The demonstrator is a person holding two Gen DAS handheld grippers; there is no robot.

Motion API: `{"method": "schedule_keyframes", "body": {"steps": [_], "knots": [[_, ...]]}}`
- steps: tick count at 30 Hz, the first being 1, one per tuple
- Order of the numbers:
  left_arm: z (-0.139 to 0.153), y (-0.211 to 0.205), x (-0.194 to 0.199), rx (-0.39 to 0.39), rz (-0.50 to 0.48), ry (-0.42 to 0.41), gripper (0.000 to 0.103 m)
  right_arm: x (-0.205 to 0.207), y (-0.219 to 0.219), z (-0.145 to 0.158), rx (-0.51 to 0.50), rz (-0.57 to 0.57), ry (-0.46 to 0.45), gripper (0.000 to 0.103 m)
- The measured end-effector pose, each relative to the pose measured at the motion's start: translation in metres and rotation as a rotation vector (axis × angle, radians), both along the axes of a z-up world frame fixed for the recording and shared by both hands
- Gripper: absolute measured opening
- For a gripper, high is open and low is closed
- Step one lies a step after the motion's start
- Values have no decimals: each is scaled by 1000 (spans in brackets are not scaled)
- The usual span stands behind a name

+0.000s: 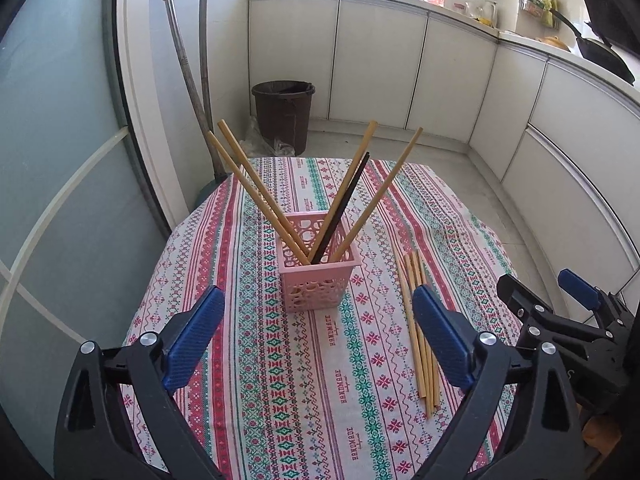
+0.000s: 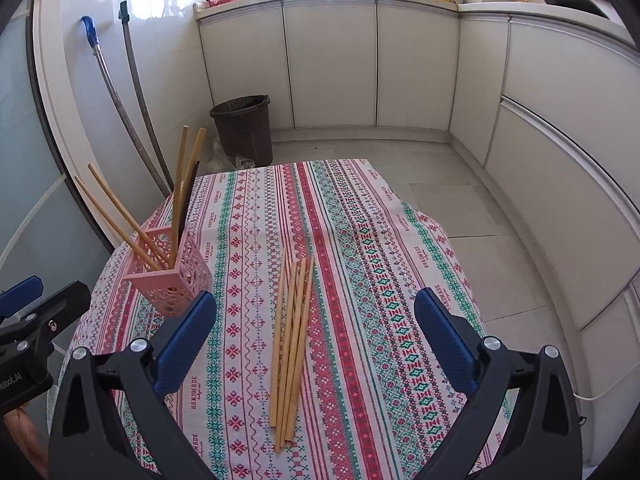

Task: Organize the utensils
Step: 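Move both open grippers down over the remaining wooden chopsticks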

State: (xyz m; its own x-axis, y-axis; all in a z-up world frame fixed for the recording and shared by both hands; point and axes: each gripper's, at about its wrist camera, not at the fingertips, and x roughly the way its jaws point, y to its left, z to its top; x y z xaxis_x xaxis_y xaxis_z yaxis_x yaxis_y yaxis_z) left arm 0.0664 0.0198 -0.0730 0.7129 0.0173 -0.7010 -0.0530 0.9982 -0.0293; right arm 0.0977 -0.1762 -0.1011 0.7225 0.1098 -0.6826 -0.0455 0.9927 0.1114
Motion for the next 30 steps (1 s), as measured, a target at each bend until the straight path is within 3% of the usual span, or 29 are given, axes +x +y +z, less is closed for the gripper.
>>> {"method": "schedule_keyframes", "body": {"steps": [9, 15, 25, 30], "knots": [[-13, -14, 4, 37, -26, 34, 96, -2, -20, -6, 4, -39, 16, 96], [-25, -27, 11, 46, -58, 79, 96, -5, -42, -17, 52, -67, 82, 96], [-76, -65, 36, 62, -170, 300, 96, -8, -90, -37, 155, -166, 192, 96], [-111, -76, 49, 79, -168, 405, 96, -7, -100, -46, 186, -170, 233, 96]]}}
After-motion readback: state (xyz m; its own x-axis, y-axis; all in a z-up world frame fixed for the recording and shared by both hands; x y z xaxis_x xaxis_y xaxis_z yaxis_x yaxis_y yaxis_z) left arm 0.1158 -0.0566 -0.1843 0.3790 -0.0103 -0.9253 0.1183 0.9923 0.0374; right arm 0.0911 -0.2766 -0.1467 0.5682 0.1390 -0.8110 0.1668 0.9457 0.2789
